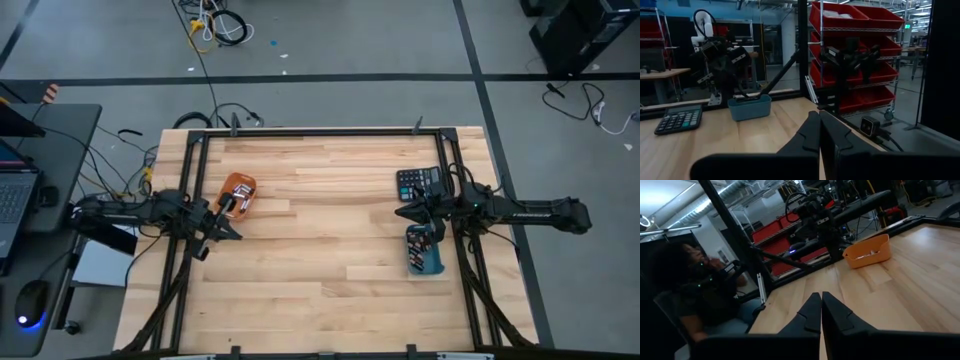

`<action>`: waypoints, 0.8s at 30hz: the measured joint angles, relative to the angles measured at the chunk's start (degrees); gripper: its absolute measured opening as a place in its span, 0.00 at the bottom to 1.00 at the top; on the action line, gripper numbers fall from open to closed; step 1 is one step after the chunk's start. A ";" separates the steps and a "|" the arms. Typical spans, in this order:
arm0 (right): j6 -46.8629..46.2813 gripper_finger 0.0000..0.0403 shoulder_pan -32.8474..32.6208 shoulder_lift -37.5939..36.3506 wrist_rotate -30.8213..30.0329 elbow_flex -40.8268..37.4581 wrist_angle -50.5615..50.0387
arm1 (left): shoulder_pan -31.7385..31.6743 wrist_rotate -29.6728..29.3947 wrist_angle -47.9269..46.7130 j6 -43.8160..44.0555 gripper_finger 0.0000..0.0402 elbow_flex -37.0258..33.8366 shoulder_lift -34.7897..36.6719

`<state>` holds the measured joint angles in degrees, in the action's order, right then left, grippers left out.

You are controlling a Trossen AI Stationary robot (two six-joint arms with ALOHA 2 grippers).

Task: Sort batteries
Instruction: Return to Home Position

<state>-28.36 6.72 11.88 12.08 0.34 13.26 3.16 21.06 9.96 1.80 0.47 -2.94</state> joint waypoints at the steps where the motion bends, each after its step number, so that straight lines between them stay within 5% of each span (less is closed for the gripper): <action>1: 0.00 0.01 0.00 0.00 0.00 0.00 -0.02 | 0.00 0.00 -0.02 0.00 0.00 0.00 0.00; 24: 0.00 0.00 0.00 0.00 0.00 0.02 -0.02 | 0.00 -0.07 -0.02 -0.02 0.00 -0.02 0.00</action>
<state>-28.36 6.72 11.88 12.08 0.36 13.24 3.16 20.99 9.94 1.78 0.45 -2.94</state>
